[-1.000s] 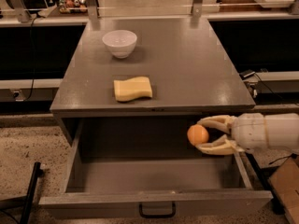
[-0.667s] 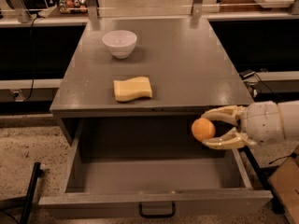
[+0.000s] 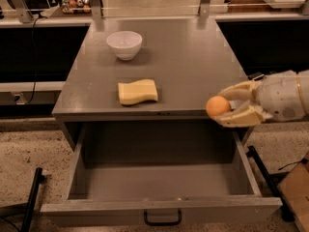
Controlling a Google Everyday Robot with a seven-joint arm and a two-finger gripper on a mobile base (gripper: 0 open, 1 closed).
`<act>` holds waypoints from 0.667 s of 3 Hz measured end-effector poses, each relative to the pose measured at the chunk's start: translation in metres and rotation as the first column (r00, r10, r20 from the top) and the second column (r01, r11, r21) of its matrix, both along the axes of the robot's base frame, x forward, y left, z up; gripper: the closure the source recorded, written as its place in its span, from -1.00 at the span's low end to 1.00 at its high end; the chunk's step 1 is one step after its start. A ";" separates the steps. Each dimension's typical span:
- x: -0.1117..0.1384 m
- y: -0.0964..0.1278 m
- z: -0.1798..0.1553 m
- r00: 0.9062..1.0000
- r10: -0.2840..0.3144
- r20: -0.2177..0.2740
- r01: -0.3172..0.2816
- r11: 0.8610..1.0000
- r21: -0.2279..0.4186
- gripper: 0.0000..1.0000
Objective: Pick orange from top drawer and place on counter
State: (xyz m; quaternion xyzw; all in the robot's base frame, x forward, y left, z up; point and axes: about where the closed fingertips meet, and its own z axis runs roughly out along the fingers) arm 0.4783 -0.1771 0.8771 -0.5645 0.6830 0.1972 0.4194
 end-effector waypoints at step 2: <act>0.109 0.003 -0.008 0.973 -0.199 -0.113 0.195 0.980 -0.044 1.00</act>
Offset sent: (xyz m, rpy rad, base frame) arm 0.1704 0.0089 -0.0234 -0.0146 0.1983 -0.2875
